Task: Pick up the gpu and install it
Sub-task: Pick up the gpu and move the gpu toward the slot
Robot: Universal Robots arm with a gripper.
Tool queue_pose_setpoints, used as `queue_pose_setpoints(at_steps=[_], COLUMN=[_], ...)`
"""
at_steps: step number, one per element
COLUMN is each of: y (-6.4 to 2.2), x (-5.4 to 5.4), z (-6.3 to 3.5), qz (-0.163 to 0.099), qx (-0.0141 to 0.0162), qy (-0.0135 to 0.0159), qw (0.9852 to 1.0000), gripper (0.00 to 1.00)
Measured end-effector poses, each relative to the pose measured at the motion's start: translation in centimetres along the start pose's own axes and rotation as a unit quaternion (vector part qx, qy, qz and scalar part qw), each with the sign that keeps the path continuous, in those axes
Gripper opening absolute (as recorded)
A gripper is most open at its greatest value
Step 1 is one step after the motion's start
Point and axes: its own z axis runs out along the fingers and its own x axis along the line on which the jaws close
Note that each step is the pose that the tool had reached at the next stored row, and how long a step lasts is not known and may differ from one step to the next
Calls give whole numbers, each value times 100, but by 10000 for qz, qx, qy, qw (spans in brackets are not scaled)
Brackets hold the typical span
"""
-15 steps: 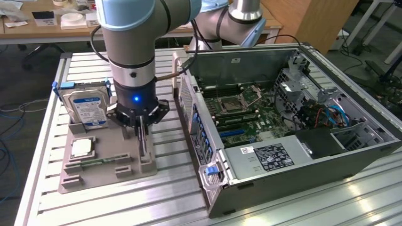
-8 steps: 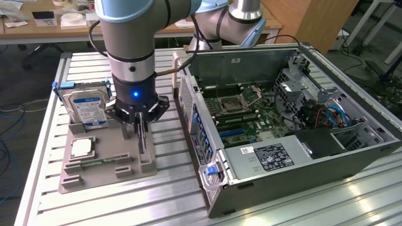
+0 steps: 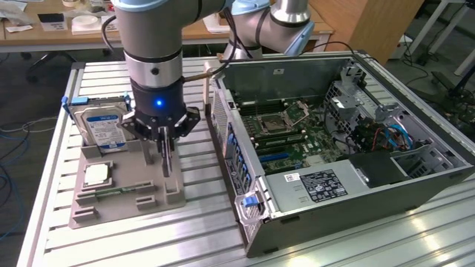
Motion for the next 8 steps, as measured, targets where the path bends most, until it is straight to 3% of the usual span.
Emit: queue_pose_setpoints(at_steps=[8], y=[7], x=[3], z=[-142], qz=[0], qx=[0], qy=[0], qw=[10000], gripper=[28])
